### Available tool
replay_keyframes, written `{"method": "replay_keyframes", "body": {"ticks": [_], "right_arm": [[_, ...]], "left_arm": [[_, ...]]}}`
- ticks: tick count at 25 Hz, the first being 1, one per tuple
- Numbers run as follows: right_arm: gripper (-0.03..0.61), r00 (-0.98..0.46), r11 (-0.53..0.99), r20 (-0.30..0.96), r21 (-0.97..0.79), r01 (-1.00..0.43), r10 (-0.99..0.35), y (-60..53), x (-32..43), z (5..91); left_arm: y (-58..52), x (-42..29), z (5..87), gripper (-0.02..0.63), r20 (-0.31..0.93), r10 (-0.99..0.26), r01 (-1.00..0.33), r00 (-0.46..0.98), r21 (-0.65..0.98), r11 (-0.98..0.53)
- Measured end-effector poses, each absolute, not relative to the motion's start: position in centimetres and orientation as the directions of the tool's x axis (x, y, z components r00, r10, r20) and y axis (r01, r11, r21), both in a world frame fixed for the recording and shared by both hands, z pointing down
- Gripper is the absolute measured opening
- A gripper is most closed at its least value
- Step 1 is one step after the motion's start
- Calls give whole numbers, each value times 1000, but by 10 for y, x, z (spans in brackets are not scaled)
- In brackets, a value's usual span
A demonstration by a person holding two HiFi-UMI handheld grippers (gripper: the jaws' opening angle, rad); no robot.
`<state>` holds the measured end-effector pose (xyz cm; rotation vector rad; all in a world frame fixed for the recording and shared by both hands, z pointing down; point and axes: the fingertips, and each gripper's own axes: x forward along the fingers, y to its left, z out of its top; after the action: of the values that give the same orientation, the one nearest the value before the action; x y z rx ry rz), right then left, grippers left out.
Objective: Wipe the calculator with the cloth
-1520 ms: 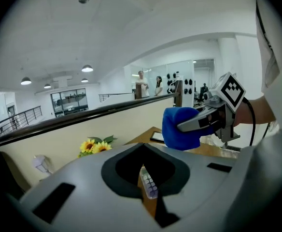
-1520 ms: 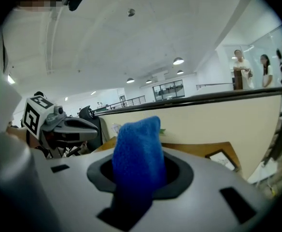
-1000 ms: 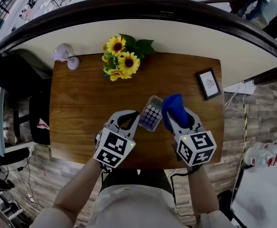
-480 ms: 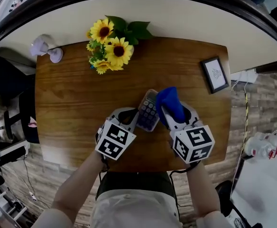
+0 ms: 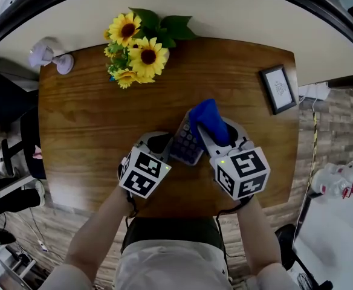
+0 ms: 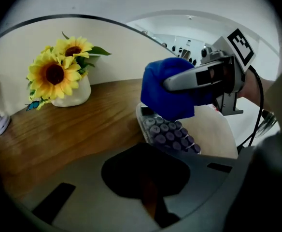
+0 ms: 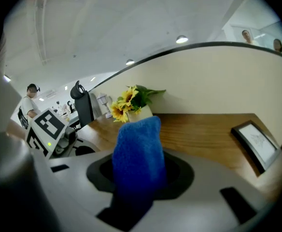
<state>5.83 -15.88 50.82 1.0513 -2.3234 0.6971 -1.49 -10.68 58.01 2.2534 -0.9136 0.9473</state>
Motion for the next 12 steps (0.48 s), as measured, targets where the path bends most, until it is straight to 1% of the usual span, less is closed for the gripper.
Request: {"method": "replay_keyframes", "body": {"ticks": [6, 9, 12], "right_arm": [[142, -594, 619, 630, -219, -754, -501, -170, 33, 512], [143, -614, 648, 649, -236, -724, -450, -168, 23, 522], [143, -600, 667, 689, -225, -710, -406, -162, 18, 540]], "left_arm": [[-105, -3, 570, 3, 726, -387, -743, 568, 250, -621], [-106, -3, 570, 3, 721, -391, -743, 573, 254, -620], [-106, -3, 570, 3, 708, -394, -742, 585, 271, -613]]}}
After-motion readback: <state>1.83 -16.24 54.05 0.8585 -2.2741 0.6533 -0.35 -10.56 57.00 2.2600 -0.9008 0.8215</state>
